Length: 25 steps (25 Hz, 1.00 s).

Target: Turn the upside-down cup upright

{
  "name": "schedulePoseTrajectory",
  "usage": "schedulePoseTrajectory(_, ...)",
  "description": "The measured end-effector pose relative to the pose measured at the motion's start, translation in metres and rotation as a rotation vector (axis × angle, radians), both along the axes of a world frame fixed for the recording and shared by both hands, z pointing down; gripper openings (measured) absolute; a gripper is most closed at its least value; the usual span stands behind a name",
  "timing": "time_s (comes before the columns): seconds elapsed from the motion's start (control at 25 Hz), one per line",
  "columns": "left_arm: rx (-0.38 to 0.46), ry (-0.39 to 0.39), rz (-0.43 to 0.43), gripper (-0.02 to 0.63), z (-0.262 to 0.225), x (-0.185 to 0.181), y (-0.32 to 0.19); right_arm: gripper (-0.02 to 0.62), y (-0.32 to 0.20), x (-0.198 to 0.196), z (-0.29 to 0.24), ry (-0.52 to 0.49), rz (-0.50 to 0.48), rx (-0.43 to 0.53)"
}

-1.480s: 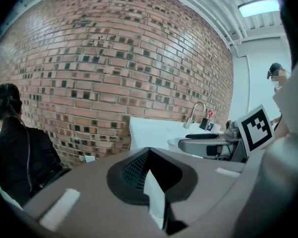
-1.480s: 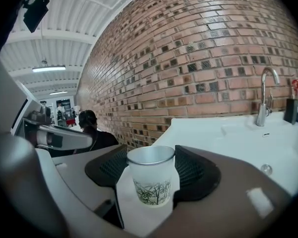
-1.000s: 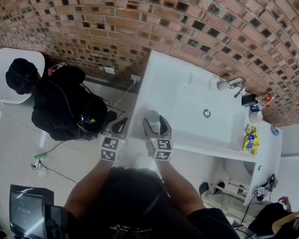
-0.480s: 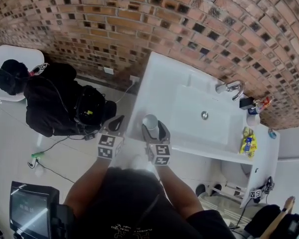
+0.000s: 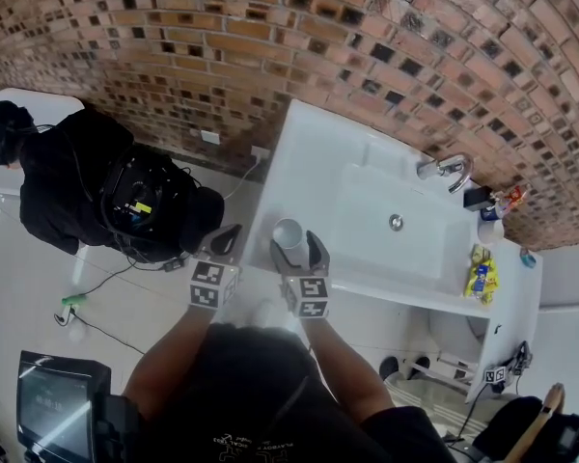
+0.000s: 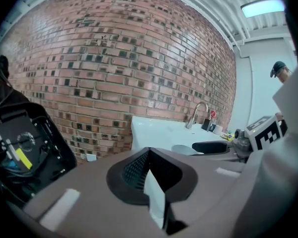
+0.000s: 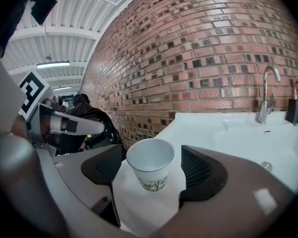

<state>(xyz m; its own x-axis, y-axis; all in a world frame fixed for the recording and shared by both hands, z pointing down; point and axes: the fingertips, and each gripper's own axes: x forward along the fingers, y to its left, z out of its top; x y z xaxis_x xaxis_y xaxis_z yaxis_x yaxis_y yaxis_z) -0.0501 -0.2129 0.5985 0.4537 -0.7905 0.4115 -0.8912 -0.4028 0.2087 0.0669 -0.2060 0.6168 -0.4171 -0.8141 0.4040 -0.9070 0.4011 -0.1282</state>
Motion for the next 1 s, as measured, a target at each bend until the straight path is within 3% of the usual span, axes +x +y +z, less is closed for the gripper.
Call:
schedulePoseTrajectory(0.12, 0.002, 0.001, -0.002, -0.006, 0.0, 0.001, 0.004, 0.383, 0.006, 0.001, -0.012, 0.01, -0.015, 0.046)
schedulePoseTrajectory(0.28, 0.01, -0.01, 0.001, -0.006, -0.004, 0.006, 0.009, 0.345, 0.015, 0.013, -0.032, 0.019, -0.001, 0.122)
schedulePoseTrajectory(0.52, 0.025, -0.024, 0.002, -0.006, -0.007, 0.021, 0.02, 0.237, 0.033, 0.027, -0.049, 0.028, 0.008, 0.179)
schedulePoseTrajectory(0.68, 0.085, -0.097, 0.005, -0.006, -0.02, 0.027, 0.032, 0.103, 0.044, 0.039, -0.053, 0.009, 0.036, 0.186)
schedulePoseTrajectory(0.76, 0.087, -0.097, 0.002, -0.006, -0.022, 0.032, 0.04, 0.046, 0.05, 0.046, -0.054, 0.016, 0.039, 0.199)
schedulePoseTrajectory(0.84, 0.077, -0.083, -0.002, -0.006, -0.021, 0.035, 0.048, 0.014, 0.057, 0.049, -0.057, 0.027, 0.032, 0.213)
schedulePoseTrajectory(1.0, 0.074, -0.058, -0.015, -0.006, -0.018, 0.034, 0.06, 0.012, 0.067, 0.049, -0.061, 0.06, 0.017, 0.223)
